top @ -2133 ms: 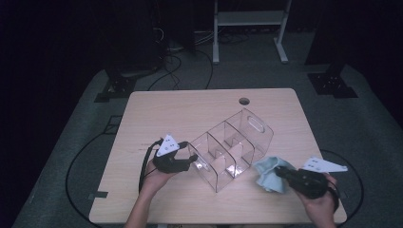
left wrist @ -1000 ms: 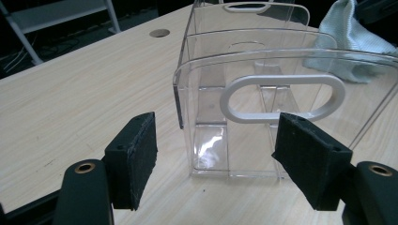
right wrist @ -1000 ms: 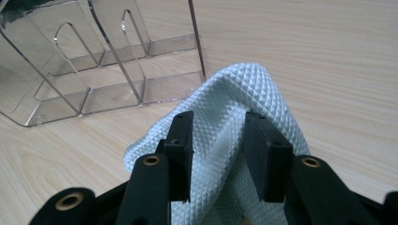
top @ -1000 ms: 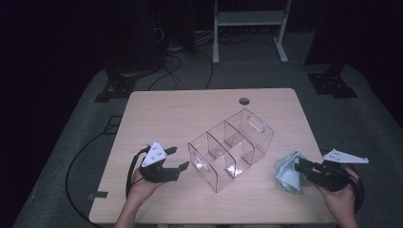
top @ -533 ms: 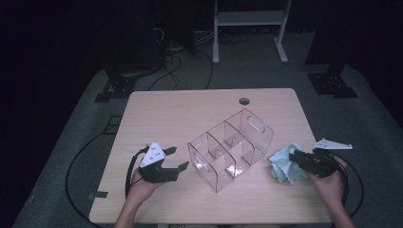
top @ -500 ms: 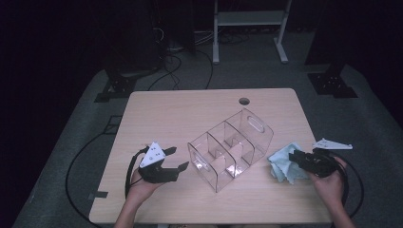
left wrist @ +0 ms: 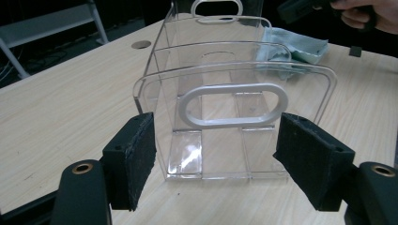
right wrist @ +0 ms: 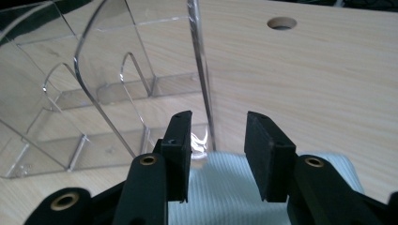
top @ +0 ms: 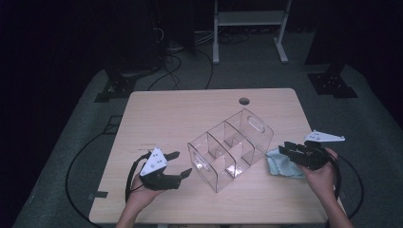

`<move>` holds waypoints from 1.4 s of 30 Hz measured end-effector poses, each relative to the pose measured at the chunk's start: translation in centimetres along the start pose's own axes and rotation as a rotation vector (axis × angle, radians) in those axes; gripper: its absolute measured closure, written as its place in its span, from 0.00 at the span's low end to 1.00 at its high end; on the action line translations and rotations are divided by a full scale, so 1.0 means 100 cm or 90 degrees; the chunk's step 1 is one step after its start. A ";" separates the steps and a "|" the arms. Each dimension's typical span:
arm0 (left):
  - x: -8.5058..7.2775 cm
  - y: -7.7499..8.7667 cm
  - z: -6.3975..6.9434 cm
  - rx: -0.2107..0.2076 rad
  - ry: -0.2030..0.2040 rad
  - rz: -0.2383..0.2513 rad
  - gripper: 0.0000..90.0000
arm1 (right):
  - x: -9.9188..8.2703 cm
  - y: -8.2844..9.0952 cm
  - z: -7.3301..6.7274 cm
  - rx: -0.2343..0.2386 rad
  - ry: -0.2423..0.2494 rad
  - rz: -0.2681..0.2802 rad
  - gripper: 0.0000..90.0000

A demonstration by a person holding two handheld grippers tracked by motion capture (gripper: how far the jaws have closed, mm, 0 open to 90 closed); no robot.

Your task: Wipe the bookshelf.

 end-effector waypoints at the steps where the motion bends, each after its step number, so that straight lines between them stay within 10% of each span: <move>1: 0.000 0.000 0.001 -0.001 0.001 0.001 0.32 | 0.003 -0.002 -0.001 0.003 0.003 0.000 0.67; 20: 0.001 -0.016 0.030 -0.038 -0.008 -0.007 0.27 | 0.024 -0.027 -0.014 0.039 0.014 0.016 0.71; 42: 0.001 -0.019 0.035 -0.016 0.002 -0.034 0.21 | 0.017 -0.022 -0.042 0.074 0.039 0.014 0.74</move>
Point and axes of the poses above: each handheld gripper's, and its own axes: y roughly backward along the jaws, x roughly out of its top, z roughly to its right, the point moved 2 cm from there along -y, roughly forward along the jaws, and after that the axes turned 1 degree about z, right-handed, at the moved point
